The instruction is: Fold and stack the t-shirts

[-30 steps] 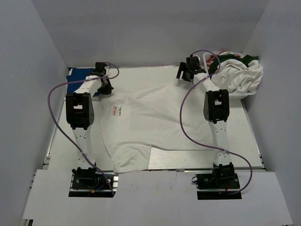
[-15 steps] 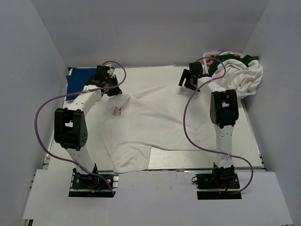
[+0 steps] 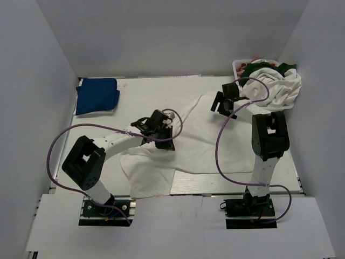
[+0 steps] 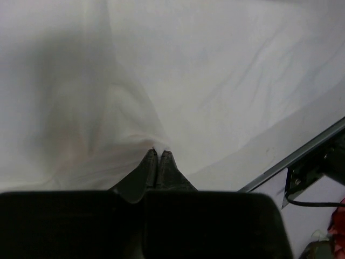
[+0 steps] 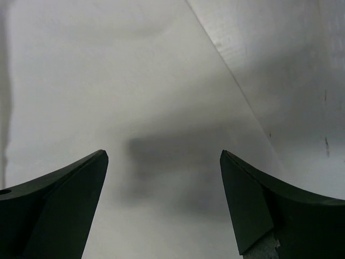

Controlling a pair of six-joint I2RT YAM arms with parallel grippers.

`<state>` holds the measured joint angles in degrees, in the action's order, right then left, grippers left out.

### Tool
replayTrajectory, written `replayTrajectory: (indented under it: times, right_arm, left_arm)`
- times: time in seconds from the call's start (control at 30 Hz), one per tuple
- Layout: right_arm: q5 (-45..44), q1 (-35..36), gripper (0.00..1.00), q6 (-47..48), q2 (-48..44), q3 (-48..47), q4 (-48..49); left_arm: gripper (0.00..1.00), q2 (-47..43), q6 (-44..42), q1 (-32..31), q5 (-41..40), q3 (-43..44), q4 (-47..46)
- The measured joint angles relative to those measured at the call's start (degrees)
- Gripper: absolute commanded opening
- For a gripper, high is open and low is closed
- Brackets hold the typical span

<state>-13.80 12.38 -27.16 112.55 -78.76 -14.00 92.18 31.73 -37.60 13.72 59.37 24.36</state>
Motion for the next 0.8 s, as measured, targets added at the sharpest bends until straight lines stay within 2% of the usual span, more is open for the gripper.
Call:
replayTrajectory:
  times: [0.03,0.1,0.13,0.17,0.2,0.3,0.47,0.67,0.8]
  right_arm:
    - [-0.07,0.00,0.90,-0.15,-0.15,1.16,0.11]
    - [-0.22,0.00,0.90,-0.59,-0.28,3.39,0.33]
    - [-0.24,0.00,0.90,-0.81,-0.28,4.22,0.26]
    - [-0.39,0.00,0.90,-0.76,-0.28,4.79,0.20]
    - [-0.44,0.04,0.90,-0.90,-0.37,4.85,0.24]
    - [-0.66,0.00,0.90,-0.92,-0.63,4.85,0.28]
    - [-0.92,-0.04,0.90,-0.98,-2.47,6.97,0.48]
    - [-0.37,0.02,0.90,-1.46,-6.05,12.04,0.72]
    - [0.33,0.17,0.90,-1.86,-7.45,14.27,1.01]
  left_arm:
    - [0.01,0.52,0.48,-1.88,-0.28,0.00,-0.24]
    - [0.29,2.29,1.29,-4.81,-0.42,0.46,-0.42]
    - [0.52,3.76,1.70,-6.25,-0.72,0.98,-0.33]
    - [0.89,5.53,2.38,-7.67,-1.40,1.99,0.48]
    - [1.00,6.97,2.43,-8.61,-2.12,3.02,1.55]
    - [1.00,8.98,3.48,-11.45,-5.27,5.57,5.60]
    - [1.00,4.92,3.80,-13.33,-11.15,6.97,10.01]
    - [1.00,-5.57,5.95,-10.36,-21.99,5.60,12.94]
    - [0.89,-5.01,5.81,-6.54,-26.88,5.64,12.96]
